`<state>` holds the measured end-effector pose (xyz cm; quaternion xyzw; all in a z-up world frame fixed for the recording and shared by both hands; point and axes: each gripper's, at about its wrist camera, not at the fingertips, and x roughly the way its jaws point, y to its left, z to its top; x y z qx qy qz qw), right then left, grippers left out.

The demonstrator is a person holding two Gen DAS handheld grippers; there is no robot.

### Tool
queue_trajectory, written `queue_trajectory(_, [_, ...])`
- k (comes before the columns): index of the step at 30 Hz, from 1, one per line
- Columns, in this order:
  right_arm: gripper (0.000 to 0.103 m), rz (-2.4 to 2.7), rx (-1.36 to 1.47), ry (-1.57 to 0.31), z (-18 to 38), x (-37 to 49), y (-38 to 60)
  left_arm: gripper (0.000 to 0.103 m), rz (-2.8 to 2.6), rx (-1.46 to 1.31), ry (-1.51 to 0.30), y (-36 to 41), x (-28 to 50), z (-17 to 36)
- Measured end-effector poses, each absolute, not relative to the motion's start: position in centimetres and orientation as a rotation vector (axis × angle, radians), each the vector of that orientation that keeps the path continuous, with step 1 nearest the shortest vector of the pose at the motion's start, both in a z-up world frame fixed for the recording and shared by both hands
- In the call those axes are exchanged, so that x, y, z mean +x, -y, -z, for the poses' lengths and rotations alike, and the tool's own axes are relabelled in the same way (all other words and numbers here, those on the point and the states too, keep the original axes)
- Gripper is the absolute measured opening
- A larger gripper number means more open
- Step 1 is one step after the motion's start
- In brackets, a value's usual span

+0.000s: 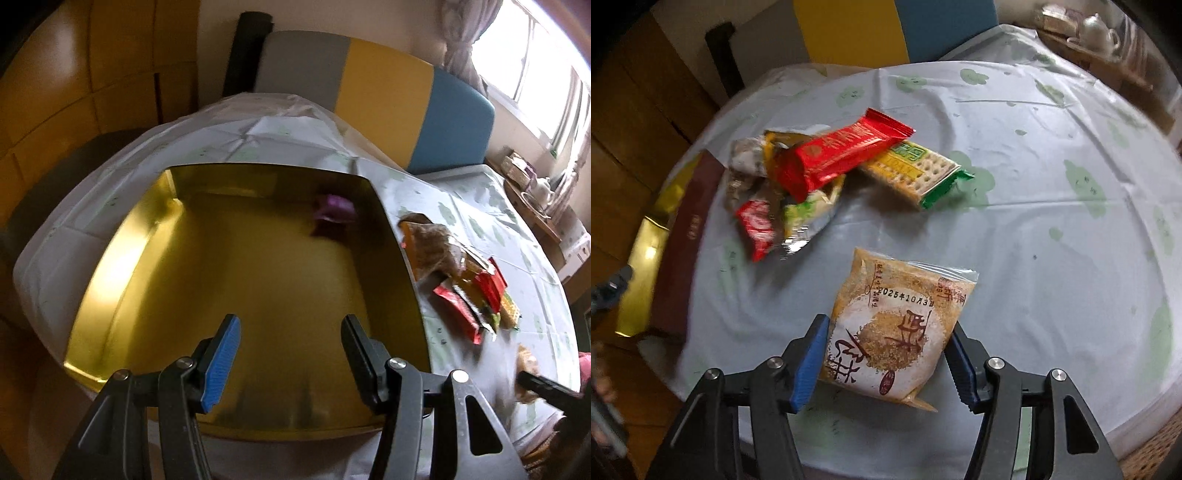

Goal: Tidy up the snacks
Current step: 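Grasp the beige bread packet with the right gripper and lift it, then lower the beige bread packet into the gold tray and open the right gripper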

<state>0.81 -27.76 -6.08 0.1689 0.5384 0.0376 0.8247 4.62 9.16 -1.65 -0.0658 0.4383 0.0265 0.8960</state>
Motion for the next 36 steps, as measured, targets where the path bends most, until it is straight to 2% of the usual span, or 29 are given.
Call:
queue_trajectory(8, [0.061,-0.296,0.227,-1.013,-0.2,1.8,21.3,0.057,-0.115,-0.173,-0.886,-11.6,3.6,1.2])
queue_trajectory(14, [0.061,-0.505,0.072,-0.958,-3.4,4.7,11.6,0.057,-0.153,-0.207,-0.888,-13.3,2.8,1.5])
queue_trajectory(22, [0.062,-0.609,-0.069,-1.006,-1.8,11.3,1.2,0.057,-0.175,-0.234,-0.894,-14.8,2.3,1.9])
queue_trajectory(36, [0.064,-0.497,-0.070,-0.966,-1.4,10.4,3.8,0.057,-0.127,-0.190,-0.898,-12.6,2.8,2.1])
